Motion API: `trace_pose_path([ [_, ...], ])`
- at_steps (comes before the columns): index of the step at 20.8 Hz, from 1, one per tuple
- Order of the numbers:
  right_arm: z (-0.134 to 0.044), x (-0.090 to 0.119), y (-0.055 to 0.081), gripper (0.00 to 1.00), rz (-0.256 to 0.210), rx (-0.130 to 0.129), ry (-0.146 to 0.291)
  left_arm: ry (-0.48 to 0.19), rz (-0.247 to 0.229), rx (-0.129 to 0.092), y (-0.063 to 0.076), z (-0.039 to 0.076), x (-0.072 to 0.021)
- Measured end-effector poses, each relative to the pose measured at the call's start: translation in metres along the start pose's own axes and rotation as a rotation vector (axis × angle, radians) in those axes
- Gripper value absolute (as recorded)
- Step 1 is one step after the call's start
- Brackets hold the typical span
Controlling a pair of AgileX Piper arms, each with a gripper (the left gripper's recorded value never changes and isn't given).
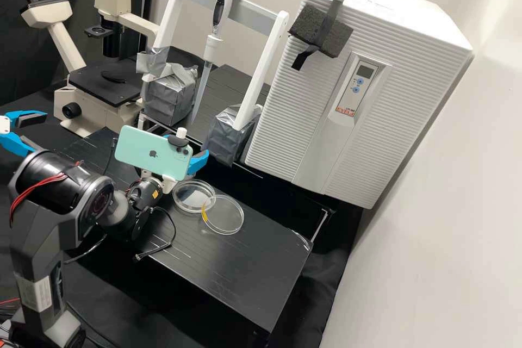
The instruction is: Open the bottle
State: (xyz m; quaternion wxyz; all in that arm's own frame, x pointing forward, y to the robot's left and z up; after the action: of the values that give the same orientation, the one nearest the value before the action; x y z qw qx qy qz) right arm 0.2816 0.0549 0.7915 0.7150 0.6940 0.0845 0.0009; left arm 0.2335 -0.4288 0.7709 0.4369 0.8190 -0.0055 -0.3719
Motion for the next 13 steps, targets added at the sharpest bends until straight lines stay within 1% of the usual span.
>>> trace_pose_path([
  [9, -0.0064, 0.0021, -0.004, 0.0, -0.014, -0.004, 0.024, 0.0, 0.0, -0.001, -0.0002, -0.0001, 0.0001],
  [11, -0.0069, 0.0021, -0.0044, 0.0, -0.015, -0.006, 0.026, 0.0, -0.002, -0.003, -0.0006, -0.0003, 0.0002],
  [13, -0.0072, 0.0021, -0.0047, 0.0, -0.016, -0.006, 0.027, 0.0, -0.007, -0.01, -0.0023, -0.001, 0.0007],
])
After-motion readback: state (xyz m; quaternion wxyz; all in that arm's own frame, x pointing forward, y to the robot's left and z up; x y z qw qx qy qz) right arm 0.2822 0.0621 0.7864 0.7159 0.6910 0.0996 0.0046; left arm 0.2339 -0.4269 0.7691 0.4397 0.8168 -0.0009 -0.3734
